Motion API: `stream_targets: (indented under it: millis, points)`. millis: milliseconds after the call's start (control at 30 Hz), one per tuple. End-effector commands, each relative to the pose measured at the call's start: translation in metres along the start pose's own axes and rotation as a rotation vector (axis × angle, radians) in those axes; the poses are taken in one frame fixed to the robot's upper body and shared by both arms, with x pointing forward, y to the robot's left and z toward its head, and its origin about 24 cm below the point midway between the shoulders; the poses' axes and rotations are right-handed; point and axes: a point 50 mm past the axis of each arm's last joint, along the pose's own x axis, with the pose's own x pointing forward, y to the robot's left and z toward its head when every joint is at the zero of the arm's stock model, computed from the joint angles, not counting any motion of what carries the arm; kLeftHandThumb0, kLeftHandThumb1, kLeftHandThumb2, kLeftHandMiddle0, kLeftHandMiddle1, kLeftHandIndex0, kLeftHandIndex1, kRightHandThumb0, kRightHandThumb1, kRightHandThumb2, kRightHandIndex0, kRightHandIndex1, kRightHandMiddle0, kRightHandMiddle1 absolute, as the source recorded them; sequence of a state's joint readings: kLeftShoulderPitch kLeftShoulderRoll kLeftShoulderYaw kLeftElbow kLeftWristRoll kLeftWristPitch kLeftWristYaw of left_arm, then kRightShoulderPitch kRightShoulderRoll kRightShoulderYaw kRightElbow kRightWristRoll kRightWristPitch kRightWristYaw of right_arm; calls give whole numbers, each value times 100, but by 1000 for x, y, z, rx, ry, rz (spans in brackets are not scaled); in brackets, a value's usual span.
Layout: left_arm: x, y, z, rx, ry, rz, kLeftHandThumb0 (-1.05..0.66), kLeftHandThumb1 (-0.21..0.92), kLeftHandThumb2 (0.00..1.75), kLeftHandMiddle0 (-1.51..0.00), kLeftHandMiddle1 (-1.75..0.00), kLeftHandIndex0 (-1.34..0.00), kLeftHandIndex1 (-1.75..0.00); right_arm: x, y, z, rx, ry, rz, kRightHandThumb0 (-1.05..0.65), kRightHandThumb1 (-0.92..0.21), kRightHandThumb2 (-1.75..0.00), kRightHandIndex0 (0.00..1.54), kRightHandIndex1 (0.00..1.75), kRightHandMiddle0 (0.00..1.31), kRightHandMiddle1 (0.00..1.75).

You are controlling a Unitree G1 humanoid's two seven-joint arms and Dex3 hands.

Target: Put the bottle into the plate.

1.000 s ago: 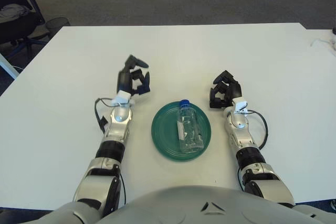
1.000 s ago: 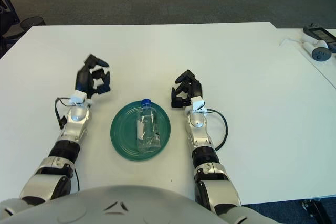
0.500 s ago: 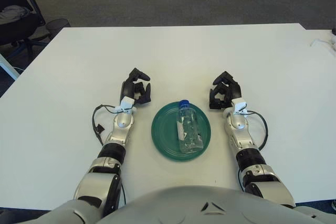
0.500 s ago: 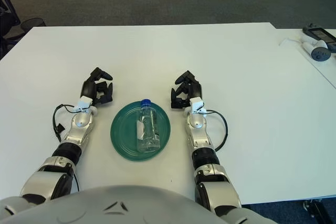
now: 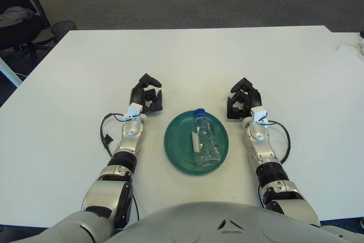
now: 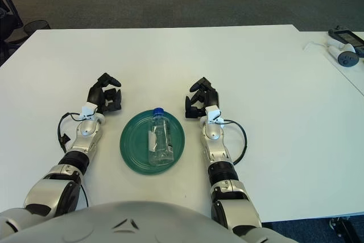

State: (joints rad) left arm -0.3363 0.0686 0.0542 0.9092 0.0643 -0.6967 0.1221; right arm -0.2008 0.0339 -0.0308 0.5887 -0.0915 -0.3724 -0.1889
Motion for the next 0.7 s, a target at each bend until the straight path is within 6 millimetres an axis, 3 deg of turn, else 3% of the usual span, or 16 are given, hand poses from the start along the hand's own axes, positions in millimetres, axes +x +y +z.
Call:
stream_targets:
  millis: [0, 667]
  points:
    - [-22, -1, -24, -1, 124, 24, -50, 23, 143, -120, -175, -68, -175, -19, -5, -32, -21, 176, -13, 0, -3, -164, 82, 171, 61, 175]
    - [-25, -3, -25, -32, 163, 47, -49, 25, 140, -118, -175, -66, -175, -19, -6, -31, -21, 172, -19, 0, -4, -163, 81, 171, 61, 175]
